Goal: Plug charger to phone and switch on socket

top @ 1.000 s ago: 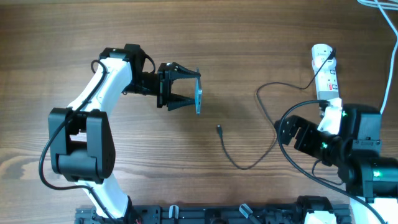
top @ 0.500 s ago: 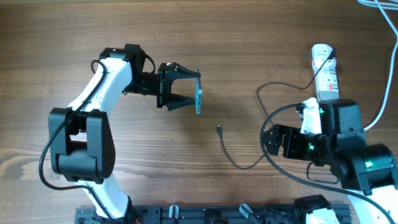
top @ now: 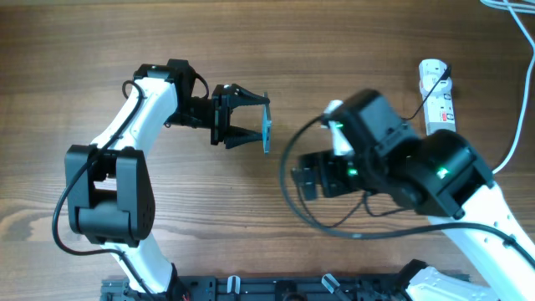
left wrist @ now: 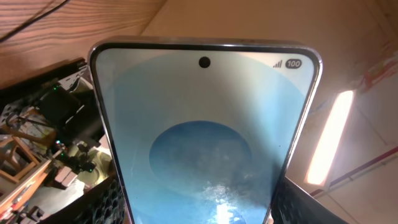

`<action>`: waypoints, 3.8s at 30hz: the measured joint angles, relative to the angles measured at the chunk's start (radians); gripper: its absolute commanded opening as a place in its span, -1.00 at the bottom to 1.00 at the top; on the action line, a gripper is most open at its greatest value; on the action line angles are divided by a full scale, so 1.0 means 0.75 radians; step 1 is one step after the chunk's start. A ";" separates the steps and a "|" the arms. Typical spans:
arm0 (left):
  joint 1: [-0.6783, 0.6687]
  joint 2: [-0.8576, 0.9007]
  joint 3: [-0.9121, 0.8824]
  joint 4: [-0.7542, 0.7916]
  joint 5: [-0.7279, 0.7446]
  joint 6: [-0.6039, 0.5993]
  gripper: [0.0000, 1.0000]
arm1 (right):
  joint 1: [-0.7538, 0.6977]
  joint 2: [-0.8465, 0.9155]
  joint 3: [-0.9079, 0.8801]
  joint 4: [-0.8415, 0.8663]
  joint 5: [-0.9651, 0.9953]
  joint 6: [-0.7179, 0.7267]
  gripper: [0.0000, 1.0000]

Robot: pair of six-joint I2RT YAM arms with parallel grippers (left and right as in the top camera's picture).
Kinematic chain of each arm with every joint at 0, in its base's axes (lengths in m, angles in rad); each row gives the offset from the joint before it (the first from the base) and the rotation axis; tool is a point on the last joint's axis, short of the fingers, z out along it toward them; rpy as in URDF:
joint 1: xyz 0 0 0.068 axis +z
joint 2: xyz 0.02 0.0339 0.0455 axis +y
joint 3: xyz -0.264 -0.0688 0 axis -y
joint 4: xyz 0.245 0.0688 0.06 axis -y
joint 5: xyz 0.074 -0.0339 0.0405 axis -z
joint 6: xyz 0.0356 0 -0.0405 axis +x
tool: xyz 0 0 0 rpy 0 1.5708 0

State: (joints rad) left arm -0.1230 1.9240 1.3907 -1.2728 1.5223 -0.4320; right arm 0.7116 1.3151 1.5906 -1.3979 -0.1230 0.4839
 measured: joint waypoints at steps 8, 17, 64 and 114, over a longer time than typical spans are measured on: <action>0.000 0.000 0.001 0.001 0.004 0.000 0.14 | 0.175 0.216 0.318 -0.039 0.181 0.083 0.94; 0.000 0.000 0.001 0.001 0.004 -0.042 0.11 | 0.202 0.317 0.334 0.095 0.292 0.227 0.72; 0.000 0.000 0.001 0.001 0.004 -0.200 0.10 | 0.244 0.510 0.334 0.271 0.560 0.440 -0.41; 0.000 0.000 0.001 0.001 0.004 -0.200 0.14 | 0.245 0.560 0.334 0.255 0.590 0.437 -0.88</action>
State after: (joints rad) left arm -0.1230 1.9240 1.3911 -1.2724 1.5249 -0.5823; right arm 0.8951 1.7351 1.8412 -1.2064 0.3191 0.8116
